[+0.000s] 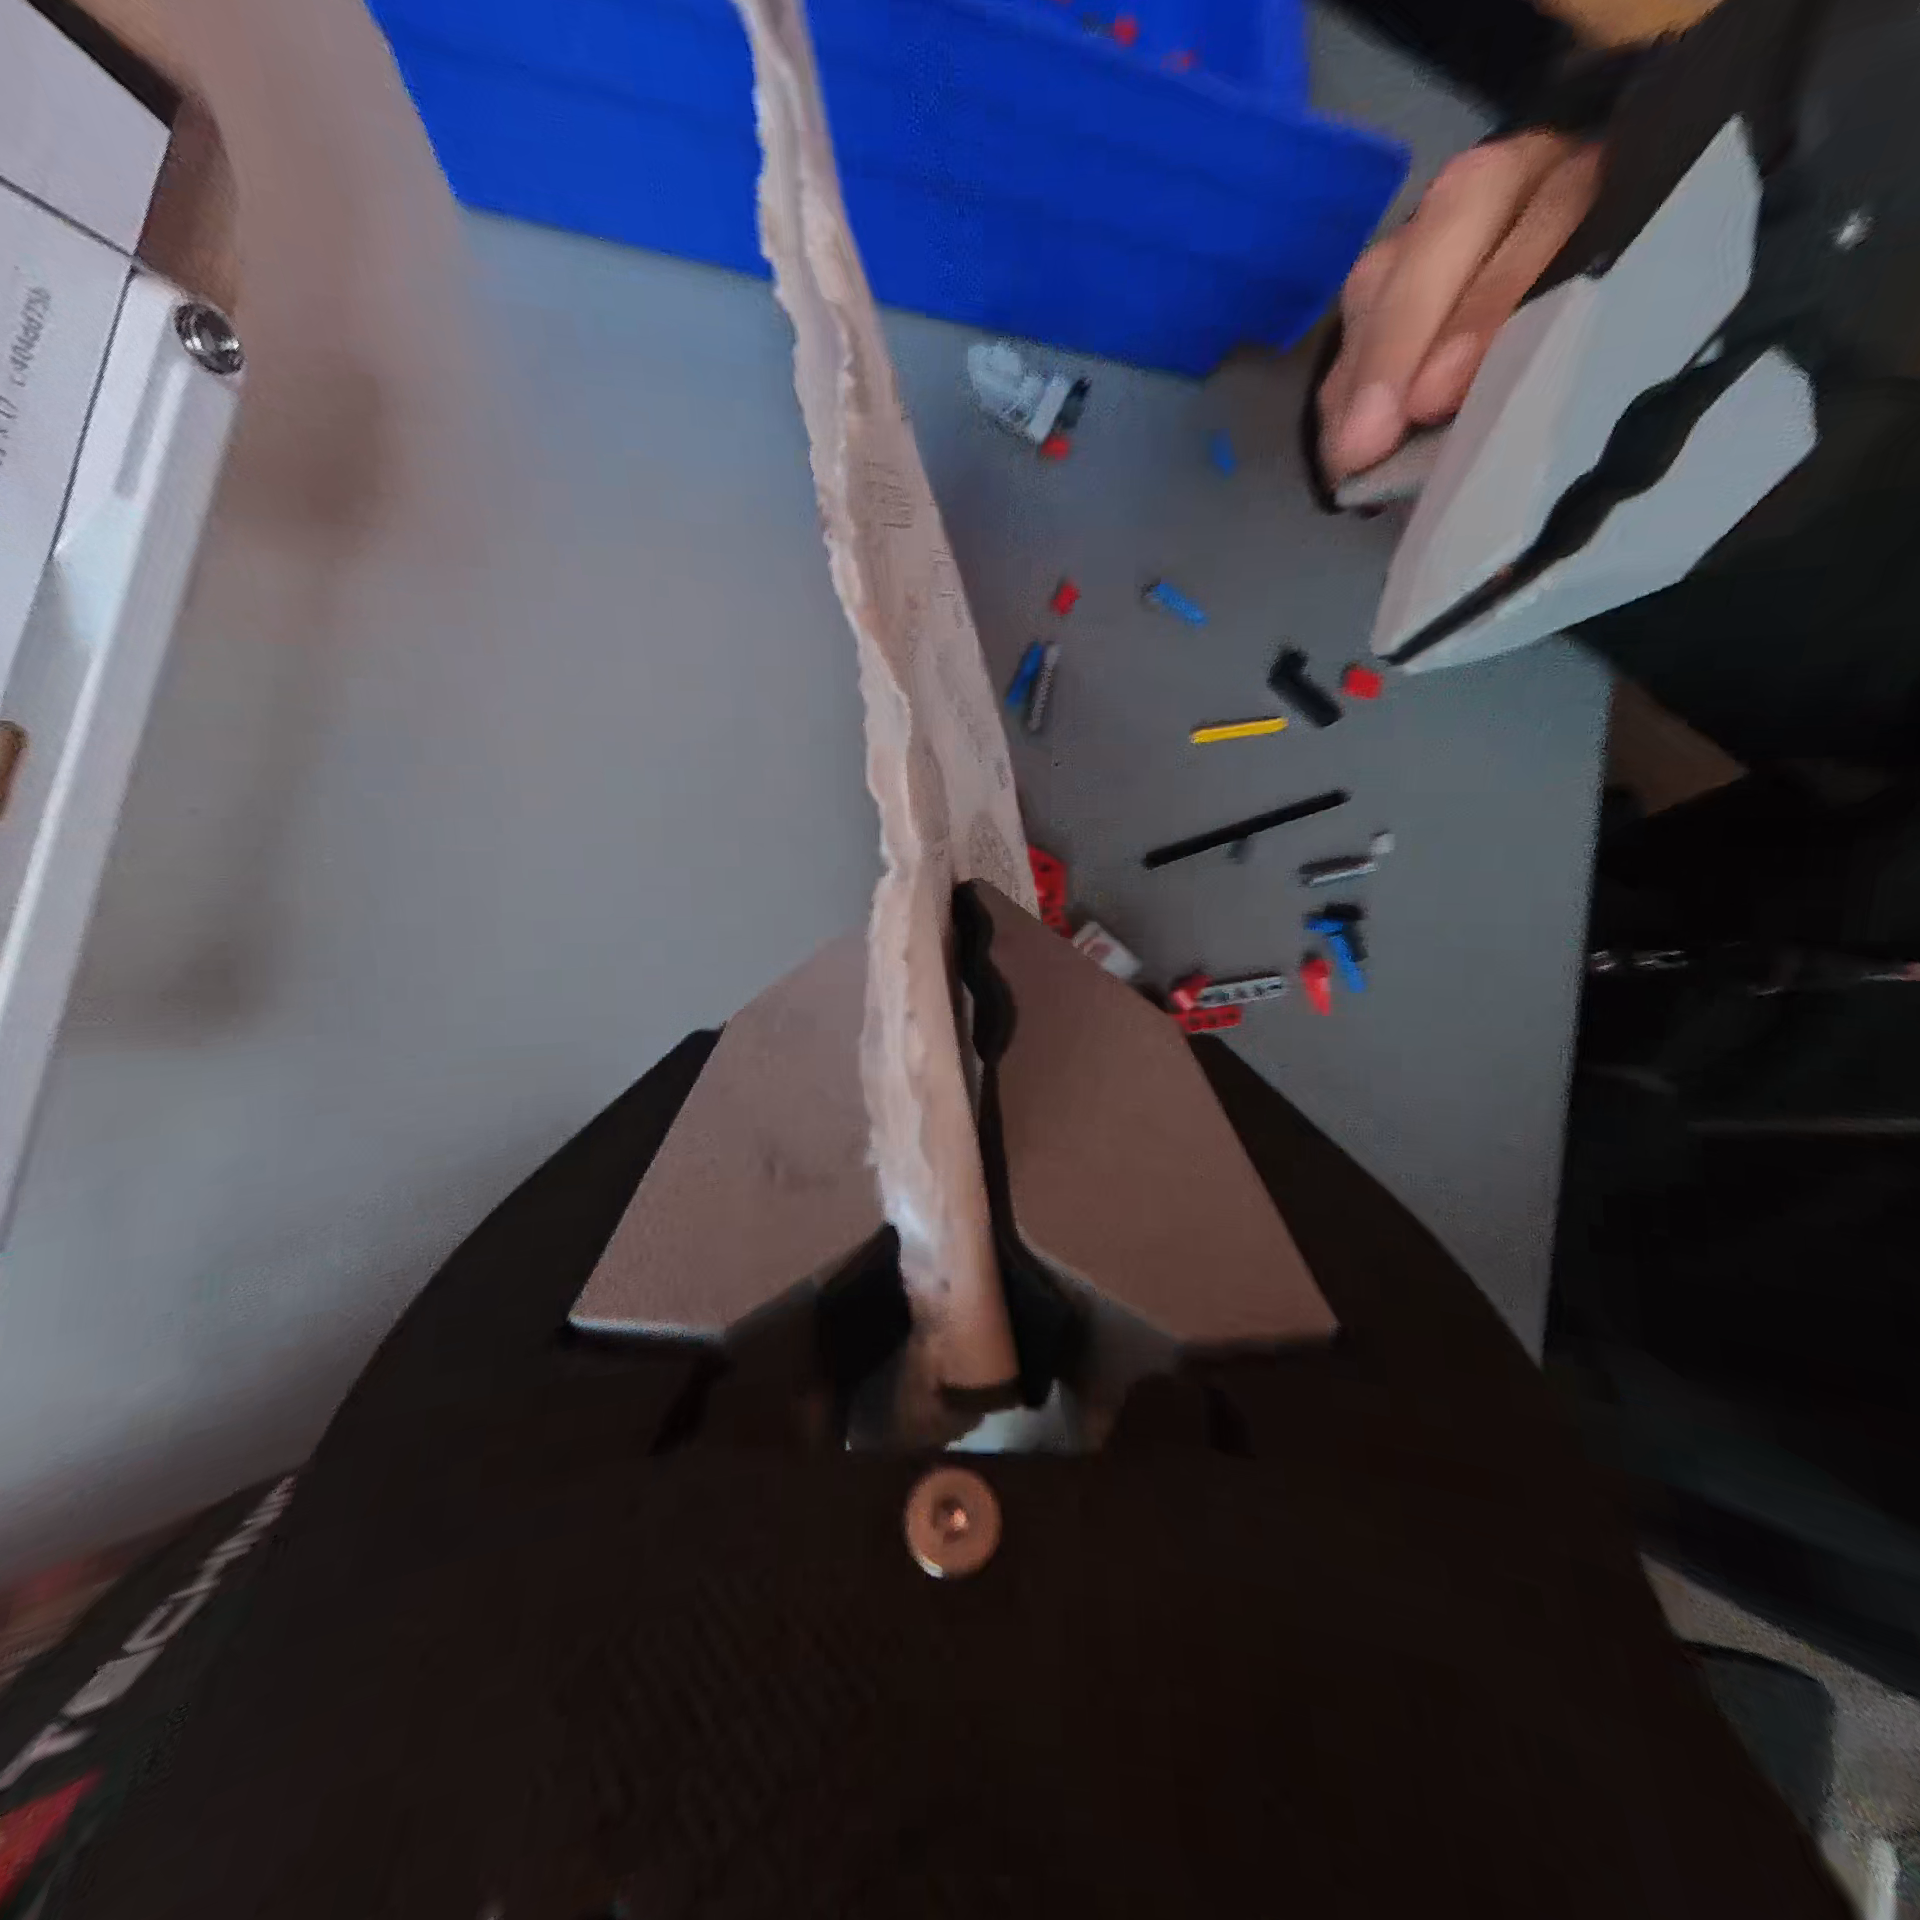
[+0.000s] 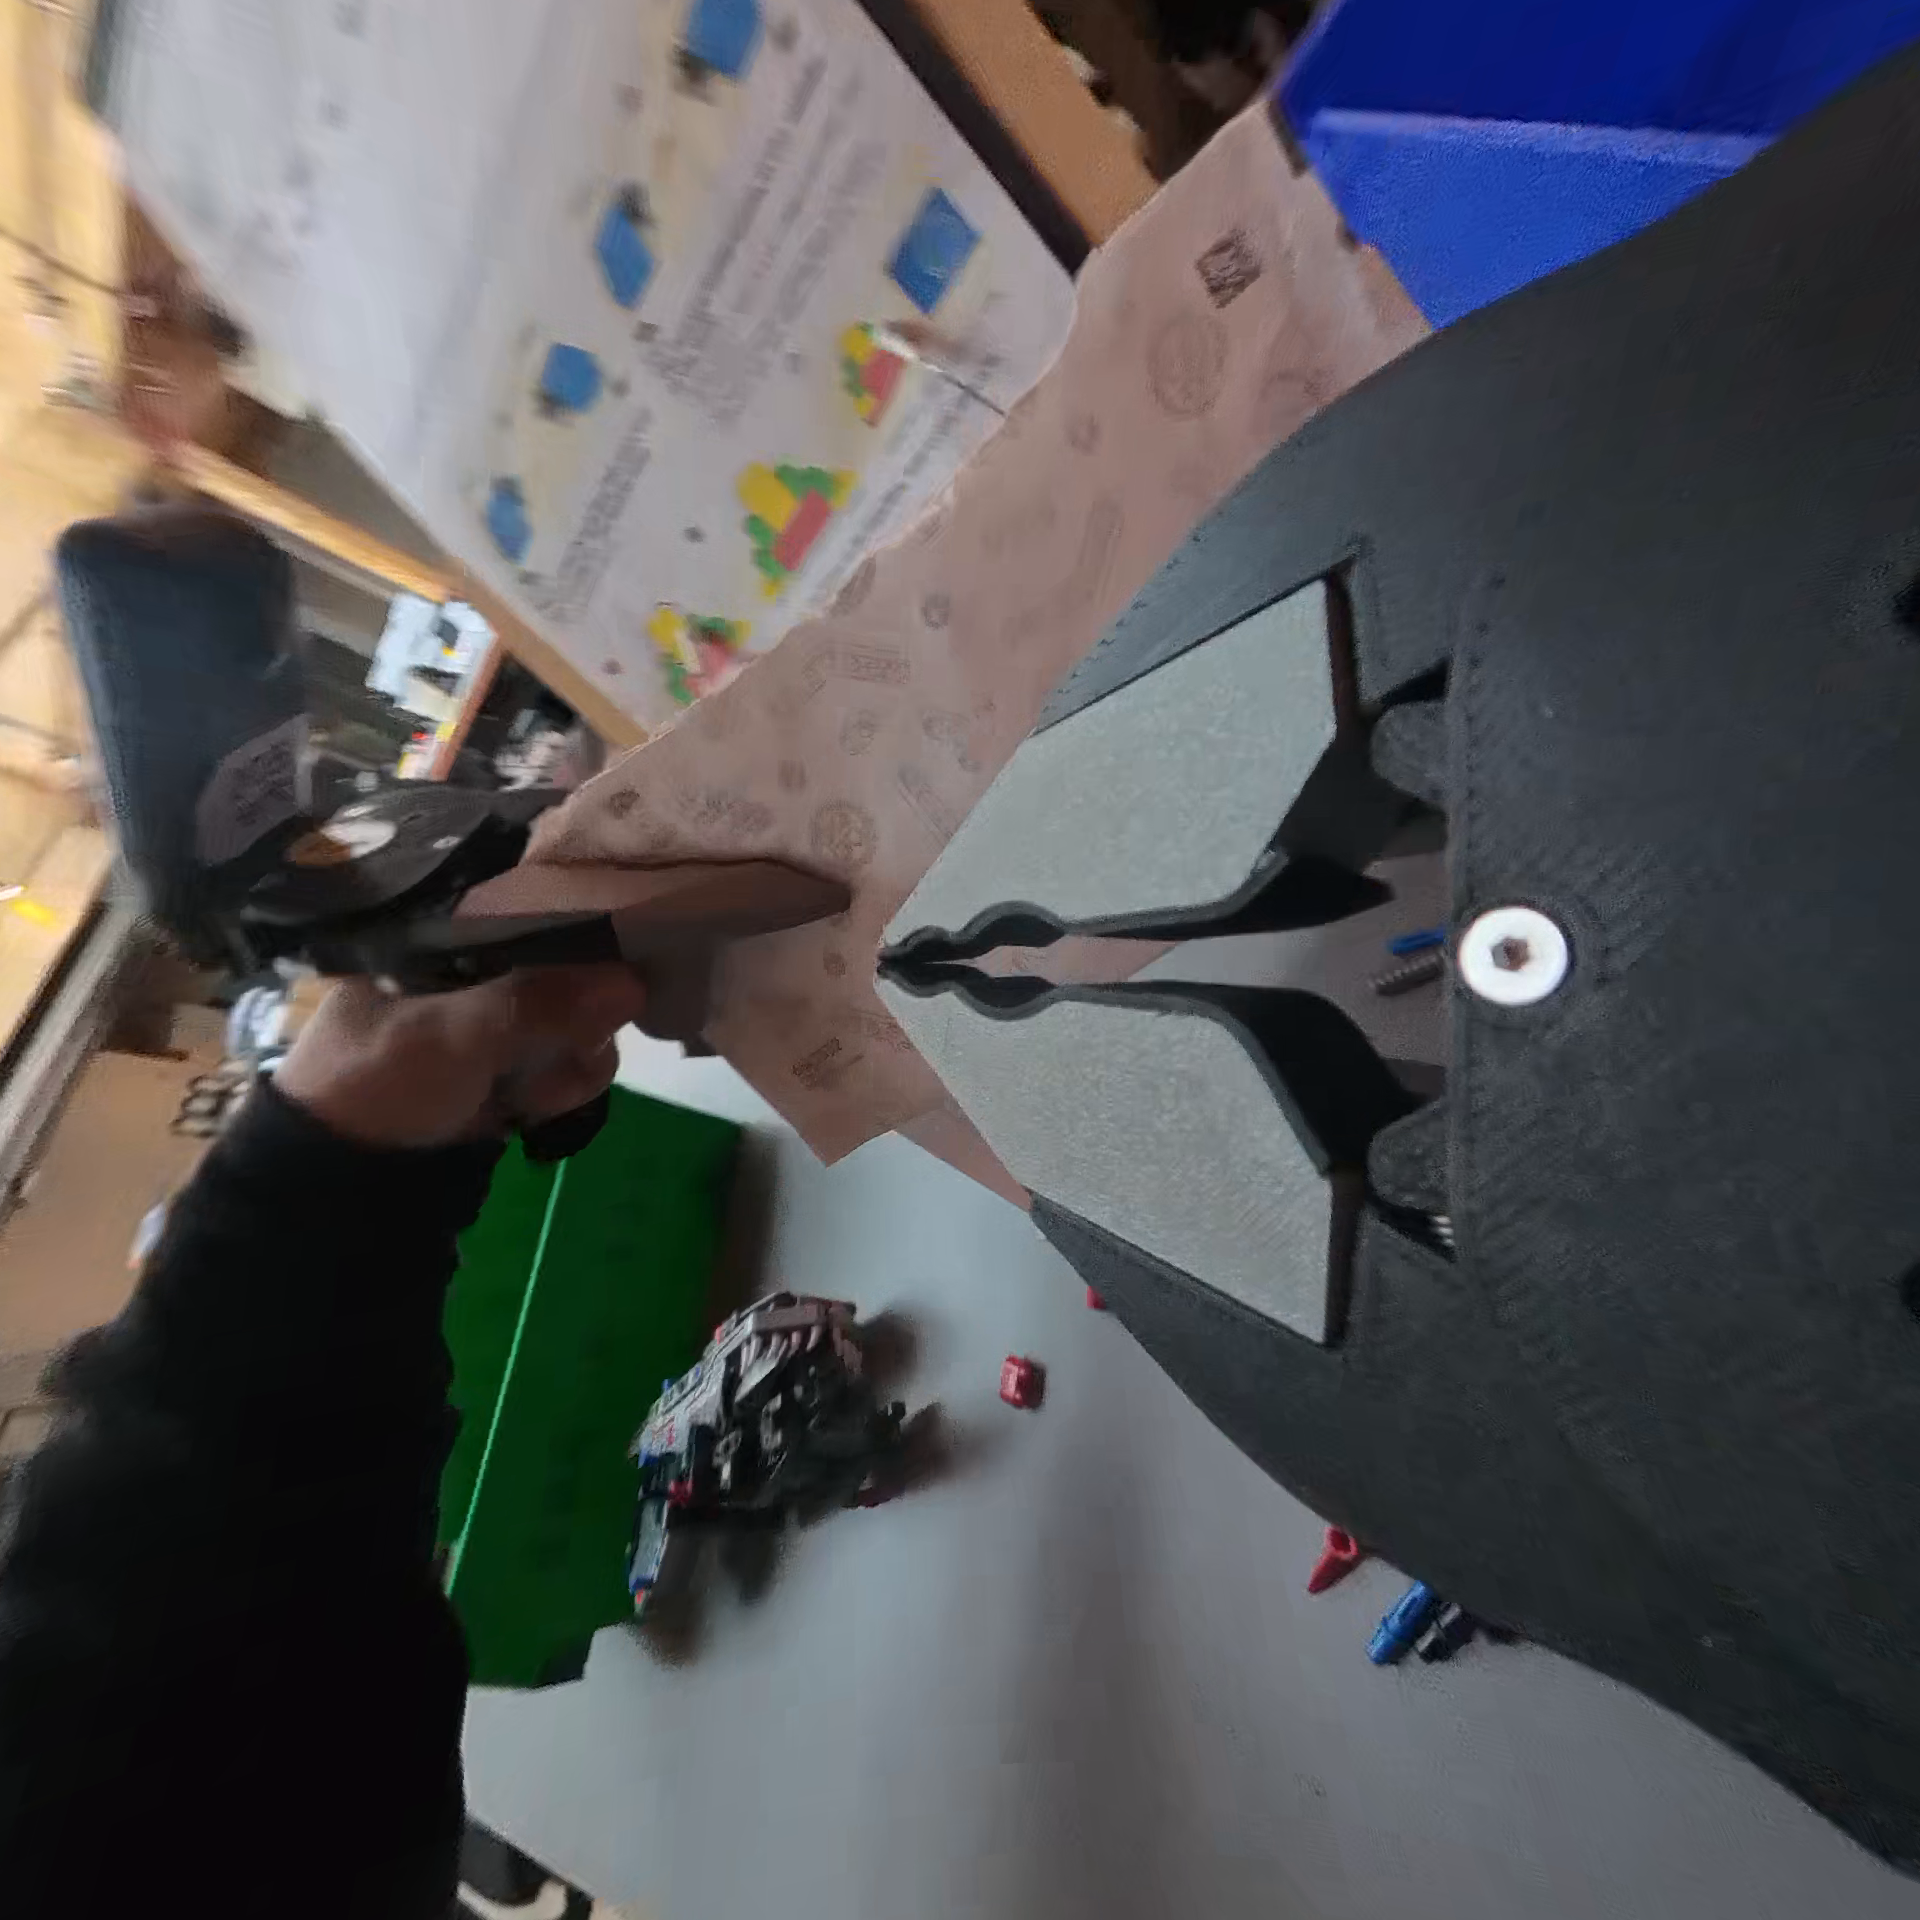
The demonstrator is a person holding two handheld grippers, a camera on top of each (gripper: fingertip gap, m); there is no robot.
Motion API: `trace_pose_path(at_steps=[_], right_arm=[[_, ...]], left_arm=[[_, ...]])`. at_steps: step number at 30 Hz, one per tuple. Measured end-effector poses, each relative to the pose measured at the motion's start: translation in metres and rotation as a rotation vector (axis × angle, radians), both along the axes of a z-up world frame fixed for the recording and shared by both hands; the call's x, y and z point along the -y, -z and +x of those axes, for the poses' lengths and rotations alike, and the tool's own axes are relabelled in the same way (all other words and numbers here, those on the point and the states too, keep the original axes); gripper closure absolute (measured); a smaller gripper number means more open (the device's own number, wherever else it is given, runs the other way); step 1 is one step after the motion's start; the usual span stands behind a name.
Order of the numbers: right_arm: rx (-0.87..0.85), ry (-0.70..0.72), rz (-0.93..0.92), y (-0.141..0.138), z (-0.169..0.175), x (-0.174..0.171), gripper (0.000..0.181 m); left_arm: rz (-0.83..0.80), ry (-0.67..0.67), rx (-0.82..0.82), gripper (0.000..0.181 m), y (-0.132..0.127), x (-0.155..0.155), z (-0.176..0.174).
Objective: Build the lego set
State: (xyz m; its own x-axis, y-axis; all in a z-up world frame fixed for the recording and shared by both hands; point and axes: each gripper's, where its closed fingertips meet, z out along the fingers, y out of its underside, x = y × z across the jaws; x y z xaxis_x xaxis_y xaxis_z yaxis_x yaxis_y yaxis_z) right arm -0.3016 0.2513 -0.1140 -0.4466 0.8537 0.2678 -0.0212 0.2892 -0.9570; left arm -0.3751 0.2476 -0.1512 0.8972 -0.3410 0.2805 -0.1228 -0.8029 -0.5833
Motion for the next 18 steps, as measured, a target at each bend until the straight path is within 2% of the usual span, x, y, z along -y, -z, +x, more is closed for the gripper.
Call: trace_pose_path(at_steps=[2,4,8,11,12,13,14,16,18], right_arm=[[0.134,0.073,0.009,0.024,-0.015,-0.014,0.181],[0.262,0.14,0.016,0.049,-0.027,-0.028,0.181],[0.481,0.182,-0.041,0.088,-0.047,-0.041,0.181],[0.601,0.262,-0.017,0.115,-0.062,-0.057,0.181],[0.658,0.276,-0.001,0.126,-0.064,-0.06,0.181],[0.723,0.272,0.016,0.139,-0.065,-0.061,0.181],[0.781,0.273,0.034,0.15,-0.064,-0.061,0.181],[0.793,0.274,0.01,0.154,-0.069,-0.06,0.181],[0.825,0.261,0.0,0.154,-0.068,-0.058,0.181]], left_arm=[[-0.071,0.013,-0.011,0.181,0.011,-0.004,-0.008],[-0.077,0.052,0.016,0.181,0.007,-0.01,-0.009],[-0.171,0.107,-0.005,0.181,0.018,-0.012,-0.019],[-0.295,0.028,-0.151,0.179,0.05,-0.015,-0.047],[-0.369,0.002,-0.21,0.167,0.063,-0.01,-0.055],[-0.435,-0.044,-0.327,0.159,0.075,-0.006,-0.071],[-0.481,-0.088,-0.449,0.162,0.081,-0.003,-0.086],[-0.51,-0.092,-0.572,0.17,0.08,0.0,-0.087],[-0.52,-0.056,-0.587,0.176,0.07,0.002,-0.073]])
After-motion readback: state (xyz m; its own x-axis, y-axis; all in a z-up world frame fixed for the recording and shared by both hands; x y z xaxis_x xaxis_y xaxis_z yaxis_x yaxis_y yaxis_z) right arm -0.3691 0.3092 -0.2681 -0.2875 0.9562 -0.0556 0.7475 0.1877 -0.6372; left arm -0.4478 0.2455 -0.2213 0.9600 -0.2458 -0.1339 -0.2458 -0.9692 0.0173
